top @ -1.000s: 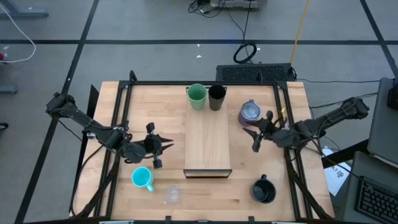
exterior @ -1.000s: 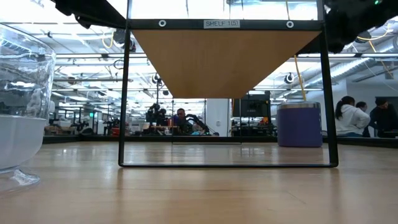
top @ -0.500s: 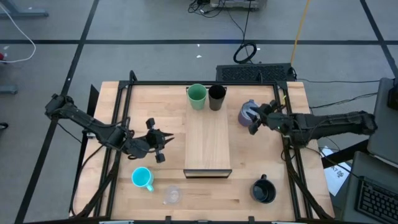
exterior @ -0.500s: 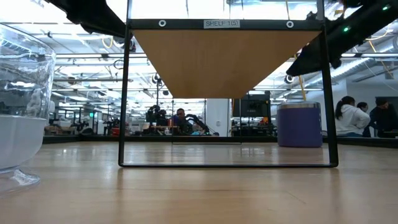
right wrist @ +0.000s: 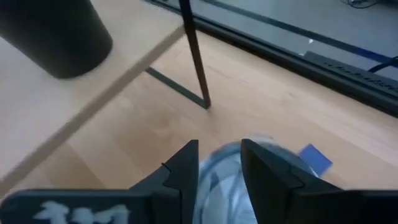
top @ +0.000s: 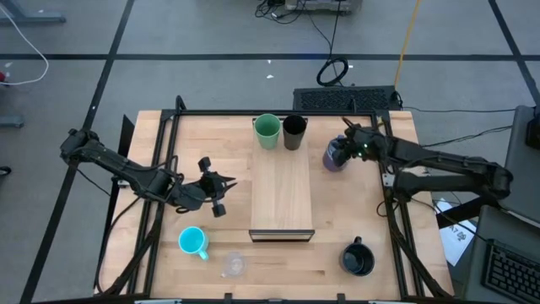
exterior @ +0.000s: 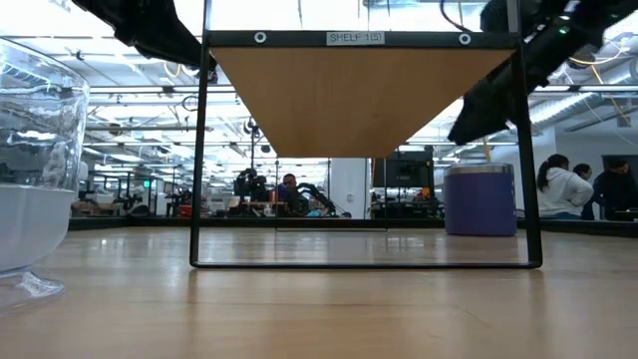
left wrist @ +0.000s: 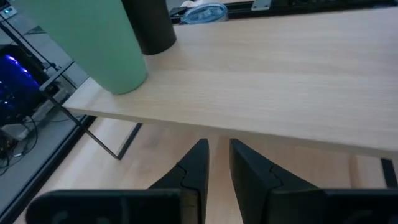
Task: Stack small to large cups/mugs on shelf
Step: Put the purple mug on the shelf
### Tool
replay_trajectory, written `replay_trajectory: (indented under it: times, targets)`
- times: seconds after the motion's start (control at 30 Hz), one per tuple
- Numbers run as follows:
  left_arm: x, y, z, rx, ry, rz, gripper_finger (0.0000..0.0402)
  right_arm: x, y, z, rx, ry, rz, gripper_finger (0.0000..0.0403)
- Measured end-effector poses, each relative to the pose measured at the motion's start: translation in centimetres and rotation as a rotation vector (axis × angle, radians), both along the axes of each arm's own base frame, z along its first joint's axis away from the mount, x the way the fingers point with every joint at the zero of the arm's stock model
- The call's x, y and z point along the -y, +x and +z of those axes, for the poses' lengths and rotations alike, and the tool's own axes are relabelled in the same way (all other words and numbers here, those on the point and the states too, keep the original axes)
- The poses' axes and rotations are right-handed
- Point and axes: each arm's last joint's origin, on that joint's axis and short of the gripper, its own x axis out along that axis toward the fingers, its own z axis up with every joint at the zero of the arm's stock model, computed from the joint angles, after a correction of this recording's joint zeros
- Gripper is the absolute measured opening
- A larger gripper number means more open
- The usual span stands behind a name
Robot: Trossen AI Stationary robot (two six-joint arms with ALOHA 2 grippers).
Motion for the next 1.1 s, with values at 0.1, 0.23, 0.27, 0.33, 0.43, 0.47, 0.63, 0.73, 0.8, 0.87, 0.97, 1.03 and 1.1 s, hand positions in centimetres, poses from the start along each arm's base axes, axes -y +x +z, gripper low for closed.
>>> replay_trajectory:
  times: [0.1, 0.23, 0.27, 0.33, 0.43, 0.47, 0.63, 0.73, 0.8, 0.87, 0.97, 1.03, 1.1]
  targets:
    - [0.0, -0.1, -0.1, -0.016, 0.006, 0.0, 0.0065, 0.3, 1.2, 1.1, -0.051, 0.013, 0.015, 0.0125]
    - [-0.1, -0.2, -0.2, -0.03, 0.012, 0.0, 0.0065, 1.3, 2.4, 2.3, -0.204, 0.084, -0.008, 0.0136]
    - [-0.1, -0.2, -0.3, -0.033, 0.013, 0.0, 0.0065, 1.7, 2.6, 2.6, -0.249, 0.112, -0.029, 0.0138]
    - [-0.1, -0.2, -0.3, -0.033, 0.012, -0.002, 0.0065, 2.5, 2.9, 3.0, -0.335, 0.161, -0.067, 0.0141]
    - [-0.1, -0.2, -0.3, -0.035, 0.009, -0.006, 0.0065, 3.9, 3.3, 3.7, -0.407, 0.192, -0.101, 0.0143]
    - [-0.1, -0.2, -0.3, -0.034, 0.008, -0.006, 0.0065, 4.3, 3.4, 3.9, -0.418, 0.19, -0.101, 0.0144]
    - [0.0, -0.2, -0.3, -0.04, -0.007, -0.027, 0.0065, 6.3, 3.6, 4.4, -0.422, 0.156, -0.112, 0.0144]
    - [0.1, -0.2, -0.3, -0.041, -0.014, -0.034, 0.0065, 6.9, 3.9, 4.2, -0.385, 0.175, -0.094, 0.0144]
    - [0.1, -0.2, -0.3, -0.039, -0.019, -0.032, 0.0065, 7.2, 4.2, 3.8, -0.372, 0.199, -0.074, 0.0144]
    - [0.1, -0.2, -0.3, -0.038, -0.023, -0.034, 0.0065, 7.3, 4.5, 3.3, -0.38, 0.216, -0.063, 0.0143]
    - [0.3, -0.3, -0.3, -0.038, -0.023, -0.043, 0.0065, 7.6, 5.0, 2.7, -0.398, 0.23, -0.061, 0.0143]
    - [0.4, -0.3, -0.3, -0.037, -0.022, -0.048, 0.0065, 7.8, 5.2, 2.2, -0.417, 0.241, -0.059, 0.0143]
    - [0.5, -0.3, -0.3, -0.038, -0.022, -0.053, 0.0065, 7.9, 5.3, 1.8, -0.431, 0.25, -0.058, 0.0143]
